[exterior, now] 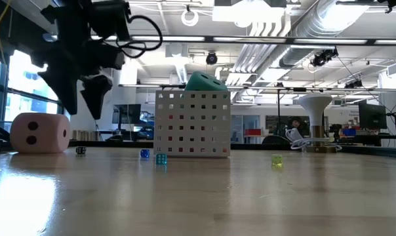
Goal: Pick & Place Dice
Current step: Put the small black die into the bin
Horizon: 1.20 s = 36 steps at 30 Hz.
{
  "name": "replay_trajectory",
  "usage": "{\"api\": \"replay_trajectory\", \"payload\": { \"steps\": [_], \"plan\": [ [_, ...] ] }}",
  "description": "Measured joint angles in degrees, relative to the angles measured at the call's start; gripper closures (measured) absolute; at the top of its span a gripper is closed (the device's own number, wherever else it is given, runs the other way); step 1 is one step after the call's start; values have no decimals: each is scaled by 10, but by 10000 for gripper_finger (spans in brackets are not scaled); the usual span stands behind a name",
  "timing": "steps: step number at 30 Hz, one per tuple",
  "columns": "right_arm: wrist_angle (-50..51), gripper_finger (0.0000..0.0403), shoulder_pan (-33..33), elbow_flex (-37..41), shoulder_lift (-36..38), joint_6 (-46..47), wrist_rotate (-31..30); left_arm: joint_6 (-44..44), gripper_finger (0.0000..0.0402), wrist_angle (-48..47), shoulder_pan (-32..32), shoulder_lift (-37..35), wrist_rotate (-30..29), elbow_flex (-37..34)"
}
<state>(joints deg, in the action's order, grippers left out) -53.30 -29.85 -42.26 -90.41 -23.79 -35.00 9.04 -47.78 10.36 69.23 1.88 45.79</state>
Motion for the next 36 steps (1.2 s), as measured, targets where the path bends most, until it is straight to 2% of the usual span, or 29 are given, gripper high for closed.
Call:
{"api": "replay_trajectory", "payload": {
  "steps": [6, 15, 19, 36],
  "plan": [
    [3, 172, 0, 0, 0, 2, 0, -4, 4, 19, 35, 38, -3, -9],
    [3, 172, 0, 0, 0, 2, 0, 75, 4, 17, 86, 97, -3, -9],
    [3, 172, 0, 0, 0, 2, 0, 81, 4, 16, 98, 111, -3, -9],
    [9, 172, 0, 0, 0, 2, 0, 115, 4, 15, 105, 179, -4, -8]
  ]
}}
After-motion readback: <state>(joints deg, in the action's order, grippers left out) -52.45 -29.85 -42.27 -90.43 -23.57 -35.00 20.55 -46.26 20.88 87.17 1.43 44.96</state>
